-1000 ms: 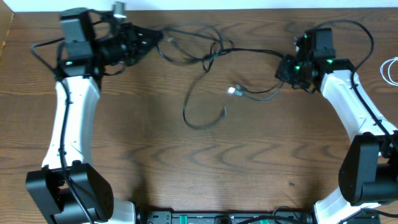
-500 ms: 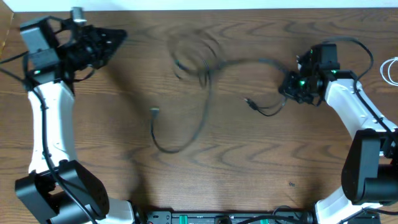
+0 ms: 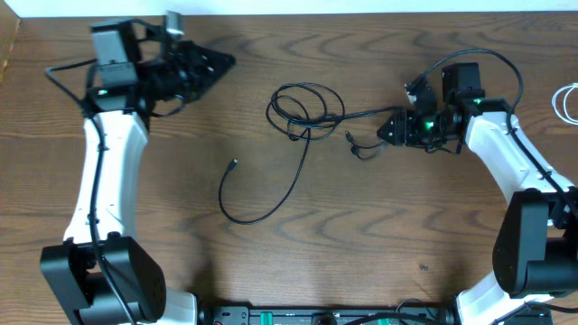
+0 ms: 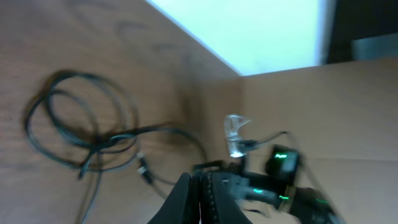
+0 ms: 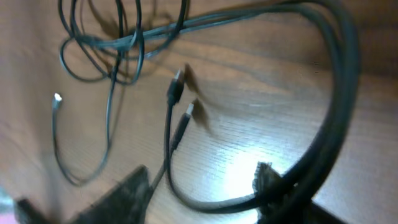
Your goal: Untangle cables
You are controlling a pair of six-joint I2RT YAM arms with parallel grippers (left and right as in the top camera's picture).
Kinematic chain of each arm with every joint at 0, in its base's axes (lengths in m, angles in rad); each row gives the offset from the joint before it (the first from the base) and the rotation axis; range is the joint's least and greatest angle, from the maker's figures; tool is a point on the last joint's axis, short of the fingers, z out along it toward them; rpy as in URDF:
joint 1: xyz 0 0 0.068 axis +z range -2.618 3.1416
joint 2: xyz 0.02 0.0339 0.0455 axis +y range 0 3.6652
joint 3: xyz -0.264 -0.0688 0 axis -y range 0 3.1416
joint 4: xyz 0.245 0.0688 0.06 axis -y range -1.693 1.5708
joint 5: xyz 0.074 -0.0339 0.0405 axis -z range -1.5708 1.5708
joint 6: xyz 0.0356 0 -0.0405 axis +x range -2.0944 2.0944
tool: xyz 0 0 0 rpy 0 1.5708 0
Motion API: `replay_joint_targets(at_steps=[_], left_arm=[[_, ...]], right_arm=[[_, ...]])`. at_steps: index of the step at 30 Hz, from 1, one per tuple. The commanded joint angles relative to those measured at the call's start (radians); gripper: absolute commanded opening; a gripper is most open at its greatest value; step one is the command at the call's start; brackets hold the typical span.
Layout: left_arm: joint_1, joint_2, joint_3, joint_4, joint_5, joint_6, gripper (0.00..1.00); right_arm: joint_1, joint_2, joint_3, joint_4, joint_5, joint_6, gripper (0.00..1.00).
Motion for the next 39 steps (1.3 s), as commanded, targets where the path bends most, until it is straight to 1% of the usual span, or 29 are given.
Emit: replay_joint_targets(at_steps=[1, 3, 6, 9, 12, 13, 15, 18, 19, 23, 28, 31, 39], left_arm=[[-0.08, -0.003, 0.012, -0.068, -0.273, 0.103, 0.07], [-0.124, -0.003, 0.012, -0.103, -0.385, 0.125, 0.07], [-0.19, -0.002, 0.011, -0.135, -0.54, 0.169, 0.07], [-0.245, 0.001, 0.011, -0.149, -0.67, 0.177, 0.08], [-0.294, 0.009, 0.008, -0.154, -0.777, 0.177, 0.17], [-0.308, 0.016, 0.007, -0.154, -0.798, 0.177, 0.25], [-0.332, 0.043, 0.007, -0.15, -0.81, 0.177, 0.38], [-0.35, 0.088, 0.007, -0.145, -0.81, 0.177, 0.51], [-0.355, 0.106, 0.007, -0.142, -0.81, 0.177, 0.52], [-0.372, 0.187, 0.007, -0.123, -0.809, 0.177, 0.55], [-0.387, 0.259, 0.007, -0.111, -0.809, 0.177, 0.56], [-0.399, 0.298, 0.007, -0.101, -0.809, 0.177, 0.59], [-0.409, 0.354, 0.007, -0.086, -0.809, 0.177, 0.6]], right_arm=[[-0.003, -0.02, 0.068, -0.075, 0.023, -0.03, 0.78], [-0.006, -0.023, 0.101, -0.144, 0.091, -0.029, 0.99], [-0.009, -0.024, 0.142, -0.221, 0.165, -0.029, 0.99], [-0.009, -0.024, 0.157, -0.236, 0.173, -0.029, 0.99], [-0.008, -0.024, 0.157, -0.224, 0.173, -0.012, 0.99], [-0.008, -0.024, 0.157, -0.22, 0.173, -0.01, 0.99], [-0.008, -0.024, 0.157, -0.209, 0.172, -0.011, 0.99], [-0.006, -0.024, 0.157, -0.198, 0.172, -0.01, 0.99], [-0.004, -0.024, 0.157, -0.194, 0.168, -0.01, 0.99], [0.013, -0.024, 0.157, -0.181, 0.166, -0.011, 0.99], [0.034, -0.024, 0.157, -0.16, 0.171, -0.011, 0.99], [0.044, -0.024, 0.157, -0.148, 0.173, -0.011, 0.99], [0.047, -0.024, 0.157, -0.145, 0.173, -0.011, 0.99]])
